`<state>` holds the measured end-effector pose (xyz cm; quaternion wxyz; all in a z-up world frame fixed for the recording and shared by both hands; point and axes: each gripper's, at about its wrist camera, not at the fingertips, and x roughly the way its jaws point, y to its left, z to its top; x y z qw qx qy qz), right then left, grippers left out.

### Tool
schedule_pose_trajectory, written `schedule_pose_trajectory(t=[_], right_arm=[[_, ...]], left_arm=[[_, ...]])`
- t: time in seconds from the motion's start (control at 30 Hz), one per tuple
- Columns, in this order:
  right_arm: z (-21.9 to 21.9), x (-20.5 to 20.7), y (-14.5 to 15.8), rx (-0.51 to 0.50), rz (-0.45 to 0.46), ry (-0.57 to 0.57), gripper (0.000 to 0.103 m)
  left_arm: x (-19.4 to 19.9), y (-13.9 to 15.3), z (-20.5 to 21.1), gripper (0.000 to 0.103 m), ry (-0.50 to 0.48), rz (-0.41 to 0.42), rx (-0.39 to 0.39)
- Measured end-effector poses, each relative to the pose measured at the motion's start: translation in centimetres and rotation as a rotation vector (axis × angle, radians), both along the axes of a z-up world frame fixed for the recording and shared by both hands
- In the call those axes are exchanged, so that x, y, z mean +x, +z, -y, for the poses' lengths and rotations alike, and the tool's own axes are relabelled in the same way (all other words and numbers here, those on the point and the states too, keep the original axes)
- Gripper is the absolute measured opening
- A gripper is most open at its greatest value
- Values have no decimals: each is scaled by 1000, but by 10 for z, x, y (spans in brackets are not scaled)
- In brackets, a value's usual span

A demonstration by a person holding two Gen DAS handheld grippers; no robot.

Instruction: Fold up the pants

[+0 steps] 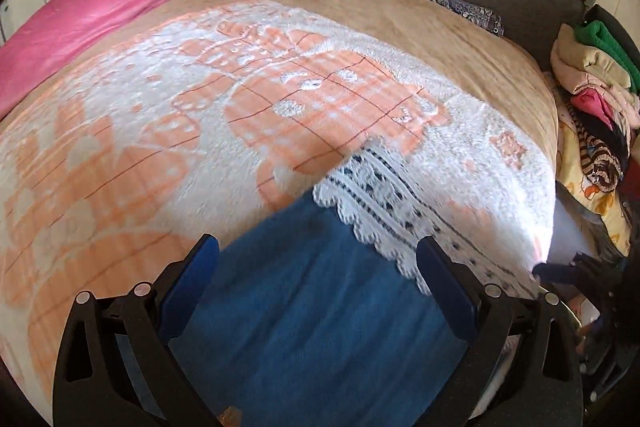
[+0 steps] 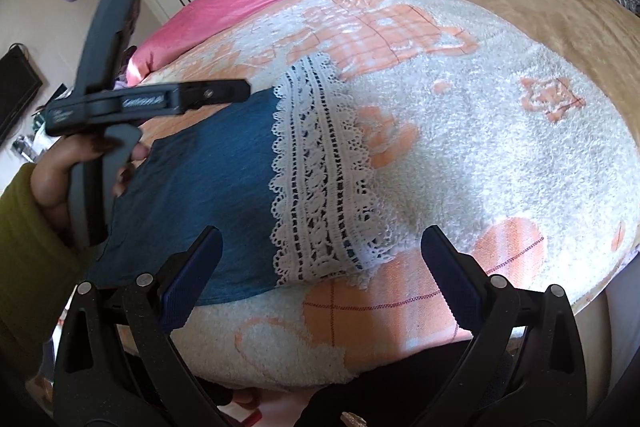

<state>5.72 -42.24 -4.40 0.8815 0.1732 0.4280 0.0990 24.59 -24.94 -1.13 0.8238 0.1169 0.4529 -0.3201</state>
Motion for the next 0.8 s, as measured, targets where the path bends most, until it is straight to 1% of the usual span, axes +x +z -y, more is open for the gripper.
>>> schedule_pose_trajectory(t=[0.1, 0.17, 0.33, 0.37, 0.4, 0.43, 0.47, 0.5, 0.57, 0.6, 0.67, 0.73, 0.77, 0.8], right_arm=[[2, 5, -4, 26, -17, -2, 94], [2, 7, -7, 40, -24, 3, 94], [-2, 12, -10, 27, -19, 12, 94], [-3, 13, -11, 23, -16, 16, 93], [-4, 13, -11, 17, -13, 18, 88], [-5, 13, -11, 12, -11, 22, 83], [-6, 13, -11, 5, -6, 29, 76], [-6, 12, -11, 9, 4, 35, 65], [-4, 12, -11, 41, 18, 45, 55], [-2, 11, -12, 61, 20, 45, 52], [1, 13, -14, 102, 19, 49, 52], [-1, 15, -17, 118, 23, 55, 51], [-3, 16, -17, 124, 27, 61, 48], [-4, 18, -18, 131, 31, 67, 43]], left_arm=[[12, -9, 11, 98, -22, -1, 10], [18, -13, 16, 98, -40, -23, -6], [25, -21, 28, 95, -83, -46, -37], [26, -22, 29, 89, -87, -50, -44], [28, -24, 31, 84, -93, -59, -52], [30, -28, 32, 82, -96, -73, -55], [31, -31, 33, 80, -95, -82, -55], [33, -35, 33, 77, -95, -98, -58], [36, -41, 30, 74, -98, -131, -85], [37, -43, 28, 73, -97, -143, -102], [40, -45, 23, 67, -91, -160, -131], [42, -47, 18, 58, -86, -181, -158], [42, -48, 18, 49, -88, -186, -162], [41, -47, 18, 35, -96, -189, -166]])
